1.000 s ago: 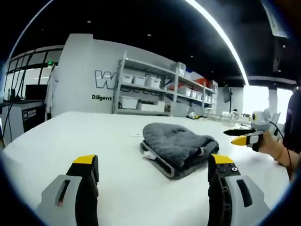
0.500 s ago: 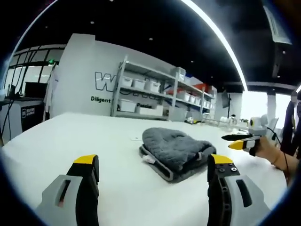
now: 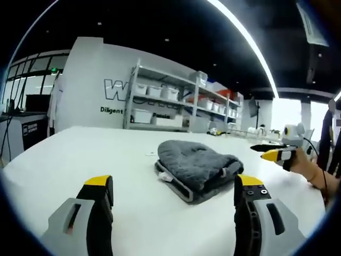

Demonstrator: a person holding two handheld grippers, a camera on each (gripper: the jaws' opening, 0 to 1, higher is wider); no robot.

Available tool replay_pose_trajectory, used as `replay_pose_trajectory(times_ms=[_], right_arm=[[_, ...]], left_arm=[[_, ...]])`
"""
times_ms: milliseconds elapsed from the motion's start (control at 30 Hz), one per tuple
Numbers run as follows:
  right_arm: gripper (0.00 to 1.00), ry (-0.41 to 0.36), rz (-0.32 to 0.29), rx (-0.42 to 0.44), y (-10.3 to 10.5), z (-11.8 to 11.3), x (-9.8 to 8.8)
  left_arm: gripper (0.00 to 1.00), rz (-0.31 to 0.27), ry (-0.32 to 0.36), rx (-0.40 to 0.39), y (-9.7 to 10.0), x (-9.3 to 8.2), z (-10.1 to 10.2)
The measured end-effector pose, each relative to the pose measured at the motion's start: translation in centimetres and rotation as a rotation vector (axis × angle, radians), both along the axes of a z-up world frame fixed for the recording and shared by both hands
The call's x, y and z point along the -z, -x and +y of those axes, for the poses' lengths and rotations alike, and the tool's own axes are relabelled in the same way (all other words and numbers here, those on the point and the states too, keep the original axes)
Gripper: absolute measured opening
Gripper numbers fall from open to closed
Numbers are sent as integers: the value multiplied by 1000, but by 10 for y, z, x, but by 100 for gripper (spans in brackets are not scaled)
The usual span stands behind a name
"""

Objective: Open the folded towel by lifting each exposed corner and separating the folded layers until the towel lies flat within the target outline without major curled edges

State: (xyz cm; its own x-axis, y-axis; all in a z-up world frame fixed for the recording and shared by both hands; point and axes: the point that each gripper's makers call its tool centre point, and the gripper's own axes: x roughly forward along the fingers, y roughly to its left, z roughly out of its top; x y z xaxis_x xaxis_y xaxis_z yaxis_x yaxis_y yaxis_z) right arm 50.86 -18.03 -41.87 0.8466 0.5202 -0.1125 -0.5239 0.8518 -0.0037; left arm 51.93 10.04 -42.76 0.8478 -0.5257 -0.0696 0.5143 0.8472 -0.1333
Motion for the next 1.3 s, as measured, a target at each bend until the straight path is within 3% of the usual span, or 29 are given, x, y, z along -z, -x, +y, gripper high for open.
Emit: replay_pose_trajectory(times_ms=[400, 767, 1067, 1300], right_arm=[[79, 60, -9, -19, 0, 9, 3], [76, 91, -29, -47, 4, 20, 4], [74, 201, -88, -92, 8, 41, 2], [73, 220, -114, -120, 10, 61, -3]], left_arm=[[90, 1, -8, 1, 2, 0, -2], [86, -50, -61, 11, 7, -10, -7], [86, -27, -49, 16, 5, -8, -7], [86, -10, -49, 11, 4, -4, -6]])
